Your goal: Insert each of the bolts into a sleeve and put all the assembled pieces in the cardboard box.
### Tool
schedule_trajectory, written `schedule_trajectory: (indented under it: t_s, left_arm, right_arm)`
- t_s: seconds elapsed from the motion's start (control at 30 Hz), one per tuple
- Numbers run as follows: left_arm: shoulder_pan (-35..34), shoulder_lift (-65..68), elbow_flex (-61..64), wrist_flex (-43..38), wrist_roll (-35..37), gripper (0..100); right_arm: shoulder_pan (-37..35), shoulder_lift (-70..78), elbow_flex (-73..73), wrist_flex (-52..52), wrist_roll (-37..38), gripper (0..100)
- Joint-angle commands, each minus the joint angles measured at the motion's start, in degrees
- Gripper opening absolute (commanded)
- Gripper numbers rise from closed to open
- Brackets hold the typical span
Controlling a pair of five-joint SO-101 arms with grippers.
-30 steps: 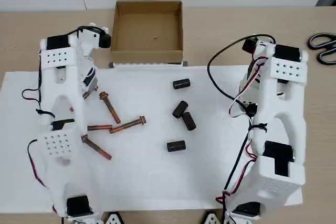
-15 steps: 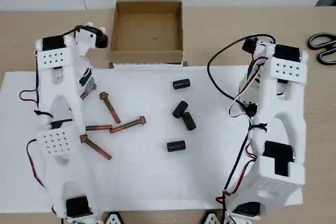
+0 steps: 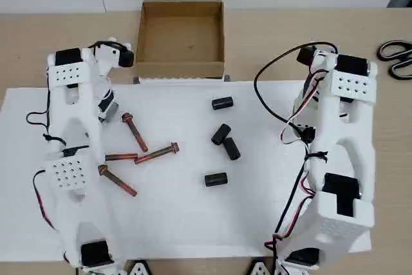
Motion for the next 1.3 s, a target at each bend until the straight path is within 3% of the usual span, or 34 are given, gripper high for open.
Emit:
schedule_trajectory:
  t_s: [0.0,0.3,0.5,0.6,0.73,0.97,1.17,1.27]
  left_arm:
    - [0.6,-0.1,0.6,0.8,0.2,0]
    - [3.3,-1.7,-6.2,1.8,4.0,0]
    - [4.5,-16.0,-2.7,1.8,4.7,0]
    - [7.6,-25.1,5.6,1.8,5.8,0]
    - [11.6,-38.5,18.3,1.8,12.3,0]
    - [20.5,-64.2,42.3,0.7,15.0,0]
    - [22.9,-81.8,61.3,-14.4,28.9,0]
    - [22.9,-89.4,69.4,-21.6,33.9,0]
  right_arm:
    - [0.2,-3.5,-0.3,0.4,0.4,0.2]
    - [-6.5,-13.1,-0.2,0.6,0.4,0.2]
    - [-12.6,-24.1,1.1,0.6,0.6,0.3]
    - [-13.9,-27.6,5.5,0.5,0.6,0.3]
    - [-14.0,-32.7,12.3,0.6,0.4,0.2]
    - [-17.3,-47.0,24.3,0.3,0.2,0.2]
    - [-22.5,-57.1,33.6,-7.7,-12.1,0.2]
    - [-25.1,-60.7,38.2,-12.2,-14.8,0.2]
